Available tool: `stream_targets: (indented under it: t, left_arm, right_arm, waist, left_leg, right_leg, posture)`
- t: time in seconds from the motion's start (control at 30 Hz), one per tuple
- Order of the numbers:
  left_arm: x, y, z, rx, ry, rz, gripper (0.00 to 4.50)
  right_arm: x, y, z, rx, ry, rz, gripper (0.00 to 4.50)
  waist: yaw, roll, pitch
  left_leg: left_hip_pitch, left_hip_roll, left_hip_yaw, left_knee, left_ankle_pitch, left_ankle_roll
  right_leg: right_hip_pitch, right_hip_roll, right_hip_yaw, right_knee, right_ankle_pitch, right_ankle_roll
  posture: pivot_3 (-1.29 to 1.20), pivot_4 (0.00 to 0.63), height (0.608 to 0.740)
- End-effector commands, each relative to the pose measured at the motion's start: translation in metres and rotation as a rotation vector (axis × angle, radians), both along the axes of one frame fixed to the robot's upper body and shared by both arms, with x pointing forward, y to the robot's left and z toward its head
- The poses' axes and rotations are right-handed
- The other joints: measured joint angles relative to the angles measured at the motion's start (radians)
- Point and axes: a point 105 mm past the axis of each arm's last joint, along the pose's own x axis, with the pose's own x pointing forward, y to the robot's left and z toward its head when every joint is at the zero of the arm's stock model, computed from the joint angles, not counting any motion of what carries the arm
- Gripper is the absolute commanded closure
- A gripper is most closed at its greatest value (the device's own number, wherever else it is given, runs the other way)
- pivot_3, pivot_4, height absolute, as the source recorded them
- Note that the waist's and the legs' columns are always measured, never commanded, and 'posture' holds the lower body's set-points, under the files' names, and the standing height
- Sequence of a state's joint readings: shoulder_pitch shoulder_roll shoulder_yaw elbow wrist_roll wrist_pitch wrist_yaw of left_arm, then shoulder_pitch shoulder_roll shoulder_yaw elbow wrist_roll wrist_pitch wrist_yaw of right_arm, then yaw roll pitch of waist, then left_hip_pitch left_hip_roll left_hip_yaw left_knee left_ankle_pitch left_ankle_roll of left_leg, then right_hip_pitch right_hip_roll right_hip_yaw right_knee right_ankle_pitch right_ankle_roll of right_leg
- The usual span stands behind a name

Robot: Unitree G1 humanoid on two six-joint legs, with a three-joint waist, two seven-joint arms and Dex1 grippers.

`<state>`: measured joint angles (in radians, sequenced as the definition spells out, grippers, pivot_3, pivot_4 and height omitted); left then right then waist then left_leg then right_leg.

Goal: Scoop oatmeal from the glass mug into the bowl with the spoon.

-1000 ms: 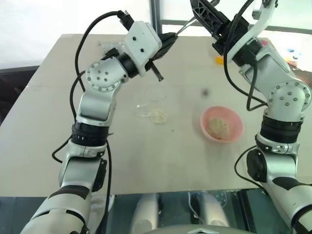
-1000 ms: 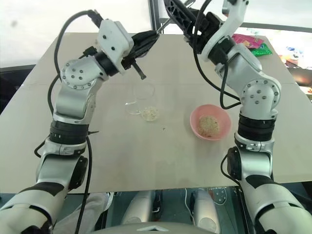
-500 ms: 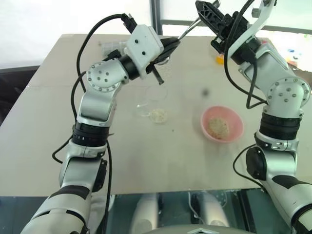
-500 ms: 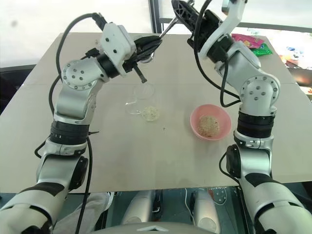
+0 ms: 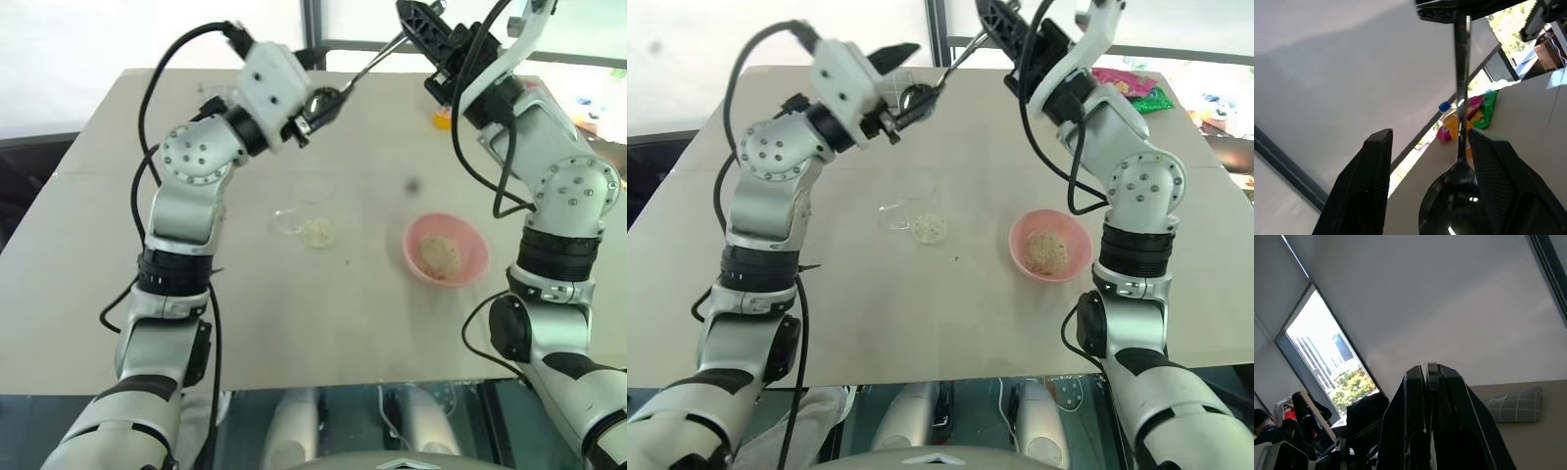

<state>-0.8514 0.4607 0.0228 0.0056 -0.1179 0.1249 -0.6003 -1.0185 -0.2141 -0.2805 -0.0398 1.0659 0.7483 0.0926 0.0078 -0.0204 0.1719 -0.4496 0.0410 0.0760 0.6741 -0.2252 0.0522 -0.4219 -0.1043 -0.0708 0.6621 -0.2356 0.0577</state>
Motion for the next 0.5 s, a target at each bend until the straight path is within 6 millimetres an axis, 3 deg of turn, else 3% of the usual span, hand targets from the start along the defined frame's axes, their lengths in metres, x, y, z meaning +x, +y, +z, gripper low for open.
stream_targets:
  t: [0.03, 0.2, 0.37, 0.5]
  left_arm:
    - [-0.002, 0.04, 0.015, -0.213, -0.009, 0.126, 2.19]
    - [-0.017, 0.079, -0.009, -0.373, 0.057, 0.291, 2.19]
    - [-0.047, 0.082, -0.057, -0.376, 0.131, 0.405, 2.19]
    - [-0.072, 0.082, -0.101, -0.381, 0.231, 0.477, 2.19]
  right_arm:
    - [0.005, -0.033, 0.009, 0.109, -0.012, -0.107, 4.5]
    - [0.018, -0.077, -0.003, 0.205, 0.052, -0.228, 4.5]
    - [0.024, -0.116, -0.024, 0.262, 0.128, -0.335, 4.5]
    - [0.026, -0.13, -0.03, 0.26, 0.141, -0.383, 4.5]
  waist:
    - [-0.001, 0.0, 0.0]
    - [-0.005, 0.0, 0.0]
    - [-0.005, 0.0, 0.0]
    - [-0.009, 0.0, 0.0]
  left_leg:
    - [0.0, 0.0, 0.0, 0.0, 0.0, 0.0]
    - [0.0, 0.0, -0.001, 0.0, 0.0, 0.0]
    - [0.0, 0.0, -0.001, 0.0, 0.0, 0.0]
    - [0.001, 0.0, -0.001, 0.0, 0.0, 0.0]
  right_leg:
    - [0.0, 0.0, 0.0, 0.0, 0.0, 0.0]
    - [0.0, 0.0, 0.001, 0.0, 0.0, 0.0]
    - [0.0, -0.001, 0.002, -0.001, 0.0, 0.0]
    - [0.0, -0.001, 0.003, 0.0, 0.0, 0.0]
  posture:
    - [0.0, 0.15, 0.718]
    - [0.0, 0.15, 0.718]
    - [0.0, 0.15, 0.718]
    - [0.0, 0.15, 0.718]
